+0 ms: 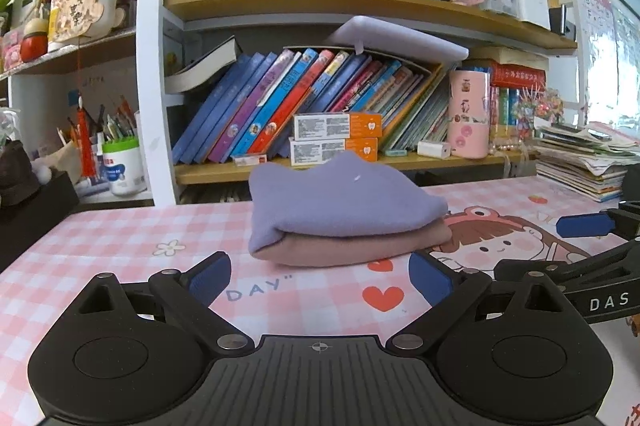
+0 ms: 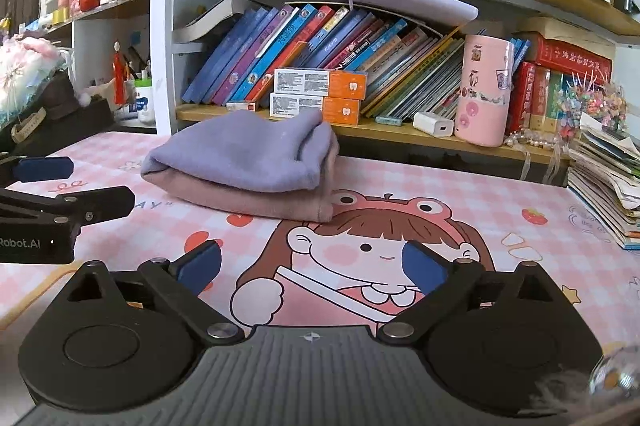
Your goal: Fold clothes
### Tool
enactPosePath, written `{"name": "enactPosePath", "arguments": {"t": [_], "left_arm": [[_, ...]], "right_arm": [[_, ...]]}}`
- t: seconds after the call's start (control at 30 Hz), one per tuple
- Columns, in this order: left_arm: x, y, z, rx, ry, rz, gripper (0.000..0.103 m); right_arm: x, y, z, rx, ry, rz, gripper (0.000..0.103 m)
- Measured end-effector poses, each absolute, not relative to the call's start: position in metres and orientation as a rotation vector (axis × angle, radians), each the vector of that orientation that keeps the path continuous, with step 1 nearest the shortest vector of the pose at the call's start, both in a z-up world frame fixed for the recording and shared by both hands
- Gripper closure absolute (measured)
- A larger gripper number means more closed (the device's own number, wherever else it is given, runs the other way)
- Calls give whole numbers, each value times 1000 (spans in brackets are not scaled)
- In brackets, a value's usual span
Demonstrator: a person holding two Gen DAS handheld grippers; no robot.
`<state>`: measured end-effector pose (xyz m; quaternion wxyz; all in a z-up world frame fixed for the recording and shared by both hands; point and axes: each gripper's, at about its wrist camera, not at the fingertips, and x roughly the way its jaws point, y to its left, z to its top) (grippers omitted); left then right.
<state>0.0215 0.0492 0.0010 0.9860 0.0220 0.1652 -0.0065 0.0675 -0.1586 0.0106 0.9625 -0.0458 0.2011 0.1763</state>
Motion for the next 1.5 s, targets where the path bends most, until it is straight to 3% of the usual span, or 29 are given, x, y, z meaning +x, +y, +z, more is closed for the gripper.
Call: {"name": "enactPosePath", "arguments": {"t": [1.5], "left_arm": [[24, 48, 1, 58, 349, -13, 0]], "right_arm": [[69, -158, 10, -88, 421, 364, 3]]}}
